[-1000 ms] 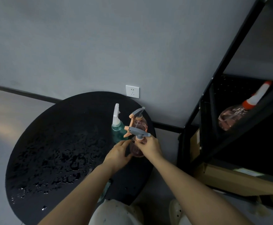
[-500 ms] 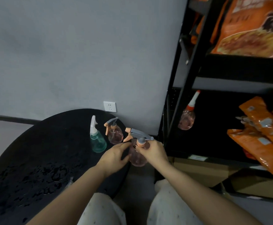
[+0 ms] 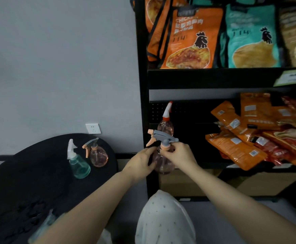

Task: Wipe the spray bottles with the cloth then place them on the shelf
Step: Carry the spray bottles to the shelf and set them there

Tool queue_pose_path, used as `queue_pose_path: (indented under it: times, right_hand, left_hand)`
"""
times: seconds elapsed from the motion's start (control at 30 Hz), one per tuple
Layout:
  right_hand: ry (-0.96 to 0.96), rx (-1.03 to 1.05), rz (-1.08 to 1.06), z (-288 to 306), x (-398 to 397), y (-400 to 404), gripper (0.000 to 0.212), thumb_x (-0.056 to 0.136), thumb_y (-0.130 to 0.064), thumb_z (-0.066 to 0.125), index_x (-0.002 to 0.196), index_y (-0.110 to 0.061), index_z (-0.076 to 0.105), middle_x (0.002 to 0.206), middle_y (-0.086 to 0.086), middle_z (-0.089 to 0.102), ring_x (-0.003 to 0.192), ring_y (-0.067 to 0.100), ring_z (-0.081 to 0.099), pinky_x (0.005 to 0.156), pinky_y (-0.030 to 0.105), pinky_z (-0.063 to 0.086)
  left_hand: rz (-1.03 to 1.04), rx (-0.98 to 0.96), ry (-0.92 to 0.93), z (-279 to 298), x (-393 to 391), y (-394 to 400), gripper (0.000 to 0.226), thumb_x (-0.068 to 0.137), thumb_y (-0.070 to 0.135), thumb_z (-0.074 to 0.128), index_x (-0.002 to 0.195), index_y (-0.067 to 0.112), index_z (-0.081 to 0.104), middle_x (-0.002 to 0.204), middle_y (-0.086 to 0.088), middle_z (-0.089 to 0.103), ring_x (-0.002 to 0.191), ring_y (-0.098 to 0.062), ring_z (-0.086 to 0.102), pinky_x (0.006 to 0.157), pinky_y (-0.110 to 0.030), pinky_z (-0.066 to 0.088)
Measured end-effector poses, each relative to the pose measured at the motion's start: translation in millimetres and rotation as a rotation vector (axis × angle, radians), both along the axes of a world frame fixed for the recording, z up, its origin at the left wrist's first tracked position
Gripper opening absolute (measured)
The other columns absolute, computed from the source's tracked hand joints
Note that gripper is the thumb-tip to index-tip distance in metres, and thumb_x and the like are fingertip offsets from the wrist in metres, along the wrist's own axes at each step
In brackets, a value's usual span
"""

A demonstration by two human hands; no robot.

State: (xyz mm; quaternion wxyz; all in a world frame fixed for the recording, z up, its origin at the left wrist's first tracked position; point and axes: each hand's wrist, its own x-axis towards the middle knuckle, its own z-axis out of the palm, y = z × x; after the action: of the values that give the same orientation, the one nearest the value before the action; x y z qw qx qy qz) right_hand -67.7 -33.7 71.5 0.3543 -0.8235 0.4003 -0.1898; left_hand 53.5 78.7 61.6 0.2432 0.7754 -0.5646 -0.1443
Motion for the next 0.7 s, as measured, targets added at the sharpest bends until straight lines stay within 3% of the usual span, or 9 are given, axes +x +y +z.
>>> queue_pose_path:
  times: [0.2, 0.33, 0.47, 0.7]
  right_hand:
    - [-0.01, -0.02, -0.065, -1, 2, -51, 0.021, 0.078, -0.039, 0.071, 0.086, -0.02, 0.071, 0.083, 0.003, 0.07, 0.079, 0.021, 0.065, 0.067, 0.034, 0.054]
    - [-0.021, 0.011, -0.09, -12, 19, -76, 0.021, 0.077, -0.04, 0.071, 0.083, -0.02, 0.071, 0.082, 0.004, 0.07, 0.08, 0.022, 0.066, 0.067, 0.033, 0.053]
    - [-0.02, 0.052, -0.085, -24, 35, -92, 0.023, 0.078, -0.041, 0.068, 0.084, -0.019, 0.07, 0.083, 0.004, 0.07, 0.08, 0.022, 0.066, 0.067, 0.032, 0.053]
    - [-0.002, 0.074, -0.07, -46, 53, -100, 0.024, 0.079, -0.04, 0.069, 0.085, -0.016, 0.07, 0.082, 0.005, 0.07, 0.079, 0.022, 0.067, 0.07, 0.035, 0.056]
  left_hand:
    - [0.049, -0.029, 0.131, 0, -17, -57, 0.057, 0.089, 0.011, 0.054, 0.143, 0.014, 0.034, 0.138, -0.011, 0.044, 0.125, -0.023, 0.046, 0.093, -0.015, 0.03]
    - [0.127, -0.019, 0.208, -6, -12, -89, 0.055, 0.088, 0.007, 0.052, 0.141, 0.014, 0.037, 0.136, -0.012, 0.044, 0.121, -0.025, 0.049, 0.092, -0.021, 0.036]
    - [0.18, -0.006, 0.258, -20, -2, -109, 0.046, 0.087, 0.007, 0.052, 0.132, 0.011, 0.044, 0.131, -0.013, 0.046, 0.119, -0.024, 0.048, 0.089, -0.016, 0.033]
    - [0.223, 0.013, 0.301, -42, 10, -119, 0.042, 0.086, 0.006, 0.055, 0.126, 0.011, 0.046, 0.123, -0.01, 0.049, 0.108, -0.019, 0.05, 0.086, -0.02, 0.037]
